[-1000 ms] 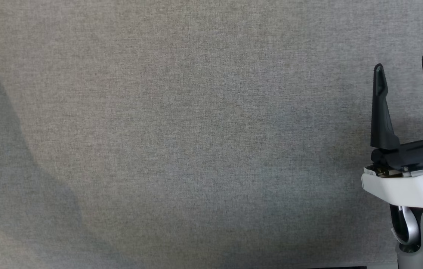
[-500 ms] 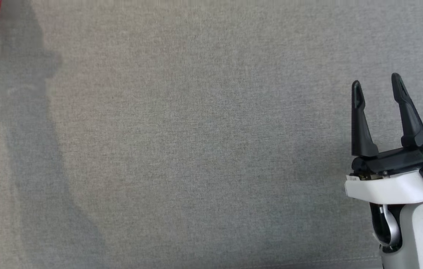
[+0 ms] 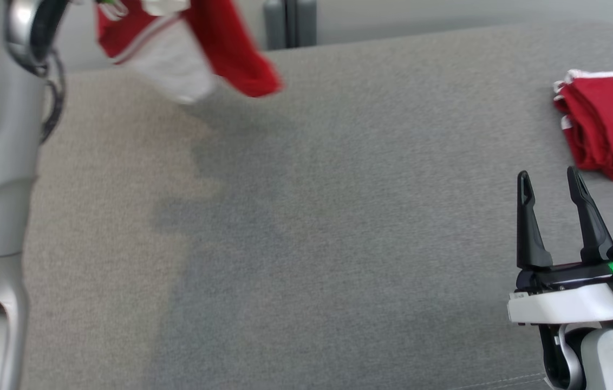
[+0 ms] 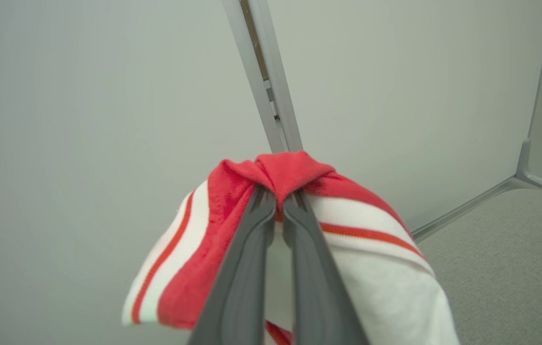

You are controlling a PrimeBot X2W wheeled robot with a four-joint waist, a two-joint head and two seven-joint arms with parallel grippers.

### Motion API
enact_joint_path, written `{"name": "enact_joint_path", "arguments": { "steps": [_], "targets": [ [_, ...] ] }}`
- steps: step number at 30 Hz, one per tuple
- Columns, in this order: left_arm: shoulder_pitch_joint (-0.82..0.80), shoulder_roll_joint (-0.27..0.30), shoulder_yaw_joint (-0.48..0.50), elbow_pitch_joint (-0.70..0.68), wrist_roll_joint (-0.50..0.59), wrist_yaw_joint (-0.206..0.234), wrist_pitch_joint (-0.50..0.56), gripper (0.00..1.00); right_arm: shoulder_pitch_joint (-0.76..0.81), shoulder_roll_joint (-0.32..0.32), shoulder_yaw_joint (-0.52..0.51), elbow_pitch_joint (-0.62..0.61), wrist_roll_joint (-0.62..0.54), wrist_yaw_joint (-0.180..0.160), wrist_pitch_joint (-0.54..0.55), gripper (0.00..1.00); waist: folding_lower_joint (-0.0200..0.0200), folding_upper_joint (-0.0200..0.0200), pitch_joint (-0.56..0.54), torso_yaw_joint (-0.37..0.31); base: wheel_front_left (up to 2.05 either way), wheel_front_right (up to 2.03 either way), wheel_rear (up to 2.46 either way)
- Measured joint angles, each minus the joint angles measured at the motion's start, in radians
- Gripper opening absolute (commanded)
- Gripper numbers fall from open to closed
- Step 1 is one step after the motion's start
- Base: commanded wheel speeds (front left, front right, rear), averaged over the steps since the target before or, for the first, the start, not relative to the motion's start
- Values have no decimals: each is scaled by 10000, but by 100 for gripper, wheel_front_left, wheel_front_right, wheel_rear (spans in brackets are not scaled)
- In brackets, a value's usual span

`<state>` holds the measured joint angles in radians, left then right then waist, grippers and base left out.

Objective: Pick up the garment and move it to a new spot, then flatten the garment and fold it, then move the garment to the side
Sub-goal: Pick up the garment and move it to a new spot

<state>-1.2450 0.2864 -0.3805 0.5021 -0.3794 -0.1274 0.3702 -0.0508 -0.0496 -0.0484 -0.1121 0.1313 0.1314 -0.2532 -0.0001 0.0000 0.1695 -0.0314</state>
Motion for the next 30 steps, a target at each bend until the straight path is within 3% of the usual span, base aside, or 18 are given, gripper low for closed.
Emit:
{"name": "enact_joint_path", "arguments": {
  "steps": [6, 12, 19, 27, 29, 30],
  "targets": [
    [968, -790, -449, -1068, -604, 42, 332, 0, 141, -2, -73, 190, 199, 0, -40, 100, 0, 0, -725, -601, 0, 0, 0],
    [3326, -1381, -652, -796, -1045, 575, -148, 0, 132, -4, 79, 443, 449, 0, -84, 100, 0, 0, -712, -1177, 0, 0, 0],
    [5424, -1244, -426, 535, -1133, 1172, -1444, 0, -255, 0, 107, 545, 600, 0, -86, 100, 0, 0, -104, -1446, 0, 0, 0],
    [6110, -976, -17, 1670, -1081, 1726, -2884, 0, -347, -2, -2, 685, 596, 0, -94, 100, 0, 0, 295, -1334, 0, 0, 0],
    [6153, -997, 8, 1891, -1087, 1753, -3126, 34, -372, -2, 36, 746, 594, 0, -96, 100, 0, 0, 308, -1220, 0, 0, 0],
    [6164, -1049, 19, 1994, -1116, 1758, -3269, 100, -373, 0, 59, 773, 594, 0, -96, 100, 0, 0, 310, -1159, 0, 0, 0]
  ]
}}
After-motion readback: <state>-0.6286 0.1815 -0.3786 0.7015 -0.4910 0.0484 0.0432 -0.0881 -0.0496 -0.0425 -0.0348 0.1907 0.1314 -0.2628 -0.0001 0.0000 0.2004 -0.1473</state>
